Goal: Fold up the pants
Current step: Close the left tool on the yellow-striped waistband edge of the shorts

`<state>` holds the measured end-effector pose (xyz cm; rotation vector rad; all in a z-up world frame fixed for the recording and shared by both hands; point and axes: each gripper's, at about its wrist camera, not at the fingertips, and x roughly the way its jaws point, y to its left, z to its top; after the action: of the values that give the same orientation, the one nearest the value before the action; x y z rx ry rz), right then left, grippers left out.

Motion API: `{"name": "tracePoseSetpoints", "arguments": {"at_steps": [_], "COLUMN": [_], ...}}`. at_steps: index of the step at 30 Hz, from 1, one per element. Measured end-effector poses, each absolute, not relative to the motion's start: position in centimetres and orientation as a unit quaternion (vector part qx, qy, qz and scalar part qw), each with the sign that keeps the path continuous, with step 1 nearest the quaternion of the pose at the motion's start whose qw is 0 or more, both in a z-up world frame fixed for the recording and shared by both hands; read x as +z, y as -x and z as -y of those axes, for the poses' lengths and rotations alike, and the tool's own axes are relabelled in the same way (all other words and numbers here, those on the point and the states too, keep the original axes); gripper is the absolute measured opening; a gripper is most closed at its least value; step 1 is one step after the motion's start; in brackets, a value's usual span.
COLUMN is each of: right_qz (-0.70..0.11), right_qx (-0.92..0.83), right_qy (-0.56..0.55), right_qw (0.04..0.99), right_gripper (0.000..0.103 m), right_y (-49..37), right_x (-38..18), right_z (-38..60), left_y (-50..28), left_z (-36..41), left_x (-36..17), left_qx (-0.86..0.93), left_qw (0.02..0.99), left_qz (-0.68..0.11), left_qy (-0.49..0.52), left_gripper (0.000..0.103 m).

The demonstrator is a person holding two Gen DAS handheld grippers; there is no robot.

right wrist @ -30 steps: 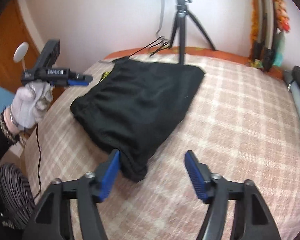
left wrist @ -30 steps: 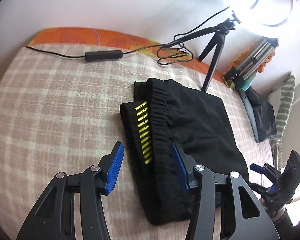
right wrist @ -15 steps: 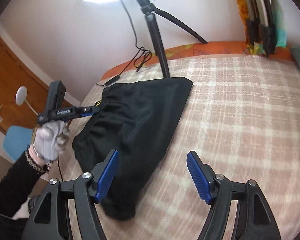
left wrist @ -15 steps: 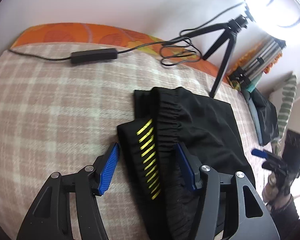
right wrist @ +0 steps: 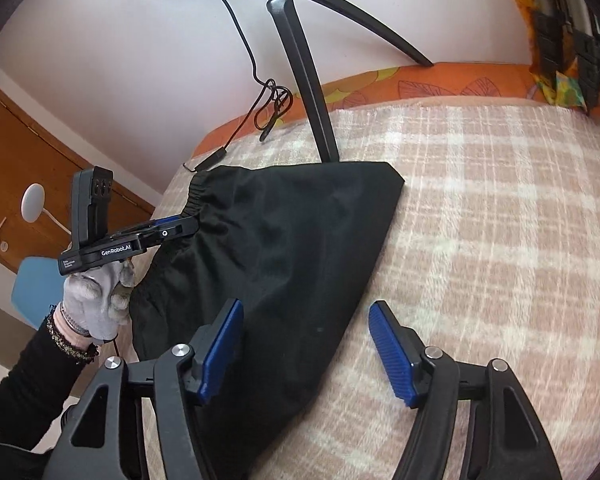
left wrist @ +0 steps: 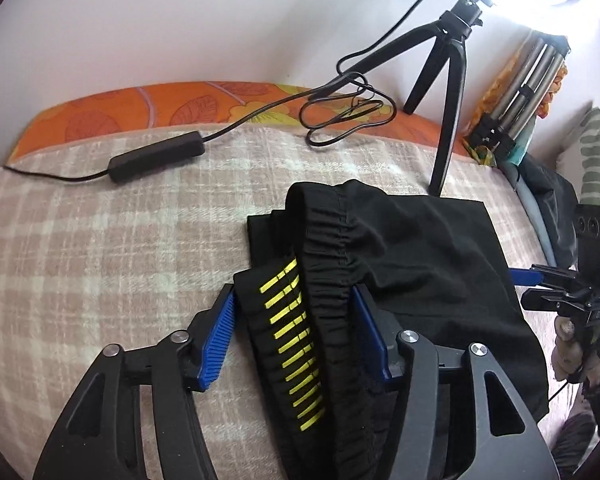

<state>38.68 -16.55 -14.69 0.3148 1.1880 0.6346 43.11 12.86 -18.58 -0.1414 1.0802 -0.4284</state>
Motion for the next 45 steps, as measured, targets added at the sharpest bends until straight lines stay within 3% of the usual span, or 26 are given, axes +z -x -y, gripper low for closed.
{"name": "tracePoseSetpoints", "arguments": {"at_steps": [7,10,12,23,30,33,36,38,41,45], "right_qz": [-0.547,-0.551,-0.552,-0.556,-0.552,-0.552,-0.554,-0.554,-0.549,-0.551], "right_qx": [0.309,0.309,0.305,0.301,0.302,0.306,0.309,0.310,0.311,0.312], "right_qy": [-0.135,-0.133,-0.134,-0.114,-0.109,-0.101,-0.099,-0.098,-0.095,-0.093], "right_qw": [0.766,0.763,0.764,0.766,0.770,0.769,0.766,0.767,0.770,0.768], "right_gripper": [0.062,0.058,0.058,0.058,0.058,0.059,0.059,0.059,0.060,0.060], "right_y": [-38.9,-39.3,-39.3,-38.7,-38.9,-39.1,-39.8,-40.1,-40.2,-40.3], "right_x": [-14.4,-14.4,-14.4,-14.1,-14.0,-14.1,-14.2,-14.3,-14.6,-14.7], "right_z": [16.0,16.1,16.5,16.6,15.9,15.2,14.6,14.2,13.7,13.1], "left_y": [-42.8,-43.5,-44.0,-47.0,-45.2,-44.6,-44.9,-45.1,-44.6,-44.5], "left_z": [-12.2,-12.5,-12.2,-10.4,-8.5,-8.3,-8.0,-8.1,-7.5,-7.7], "left_x": [-18.2,-18.3,-18.5,-19.0,-18.7,-18.6,-19.2,-19.5,-19.4,-19.2], "left_qx": [-0.192,-0.176,-0.176,-0.224,-0.236,-0.226,-0.205,-0.208,-0.215,-0.215], "left_qw": [0.845,0.853,0.850,0.836,0.845,0.852,0.859,0.859,0.863,0.859], "left_qz": [-0.499,-0.492,-0.496,-0.501,-0.480,-0.471,-0.468,-0.467,-0.457,-0.464], "left_qy": [0.032,0.026,0.016,-0.012,-0.011,-0.035,-0.037,-0.010,-0.013,0.003], "left_gripper": [0.054,0.059,0.064,0.066,0.033,0.035,0.051,0.051,0.030,0.024]}}
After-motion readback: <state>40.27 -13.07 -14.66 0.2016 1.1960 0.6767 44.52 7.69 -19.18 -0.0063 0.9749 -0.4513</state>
